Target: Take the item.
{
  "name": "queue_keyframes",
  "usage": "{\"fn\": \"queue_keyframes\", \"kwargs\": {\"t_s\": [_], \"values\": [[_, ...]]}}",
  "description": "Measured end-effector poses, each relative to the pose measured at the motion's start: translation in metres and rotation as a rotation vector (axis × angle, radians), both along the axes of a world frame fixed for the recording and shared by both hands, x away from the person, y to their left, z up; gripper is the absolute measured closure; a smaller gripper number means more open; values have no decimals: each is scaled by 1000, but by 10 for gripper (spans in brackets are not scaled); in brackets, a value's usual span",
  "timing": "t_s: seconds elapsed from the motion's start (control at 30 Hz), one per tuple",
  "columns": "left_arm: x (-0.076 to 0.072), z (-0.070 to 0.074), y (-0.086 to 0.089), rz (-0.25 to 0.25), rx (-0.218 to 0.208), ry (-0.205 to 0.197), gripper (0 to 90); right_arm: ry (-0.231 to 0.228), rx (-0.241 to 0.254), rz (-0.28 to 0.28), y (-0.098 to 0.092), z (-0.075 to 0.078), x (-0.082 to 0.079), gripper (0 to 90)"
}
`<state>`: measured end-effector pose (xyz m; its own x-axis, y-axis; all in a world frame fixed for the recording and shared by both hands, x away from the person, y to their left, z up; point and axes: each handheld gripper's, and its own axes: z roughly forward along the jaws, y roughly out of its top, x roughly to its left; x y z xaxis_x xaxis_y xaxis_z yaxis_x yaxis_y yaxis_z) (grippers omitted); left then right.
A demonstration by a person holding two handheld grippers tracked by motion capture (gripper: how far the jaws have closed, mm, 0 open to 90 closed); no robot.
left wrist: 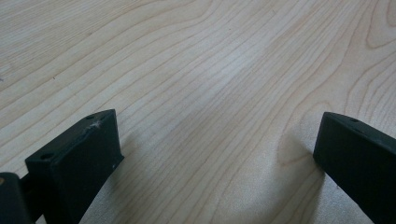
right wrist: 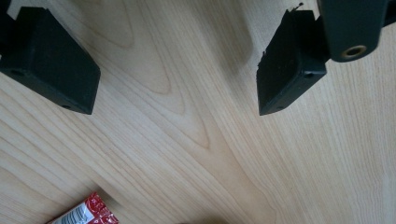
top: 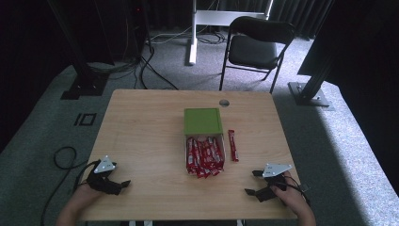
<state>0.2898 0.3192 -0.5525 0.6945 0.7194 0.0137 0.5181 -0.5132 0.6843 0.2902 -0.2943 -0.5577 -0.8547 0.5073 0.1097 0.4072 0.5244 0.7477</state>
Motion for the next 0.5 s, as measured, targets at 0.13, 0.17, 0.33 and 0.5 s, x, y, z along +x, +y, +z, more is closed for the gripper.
{"fn": "queue_keyframes", "kwargs": {"t_s": [0.13,0.17,0.33,0.5], "values": [[0,0,0,0,0,0,16,-6,-7,-10,0,0,0,134],[0,0,0,0,0,0,16,-10,-9,-21,0,0,0,135],[0,0,0,0,0,0,16,-28,-33,-14,2,0,-3,130],[0,0,0,0,0,0,16,-32,-39,-50,1,0,-2,130]]}}
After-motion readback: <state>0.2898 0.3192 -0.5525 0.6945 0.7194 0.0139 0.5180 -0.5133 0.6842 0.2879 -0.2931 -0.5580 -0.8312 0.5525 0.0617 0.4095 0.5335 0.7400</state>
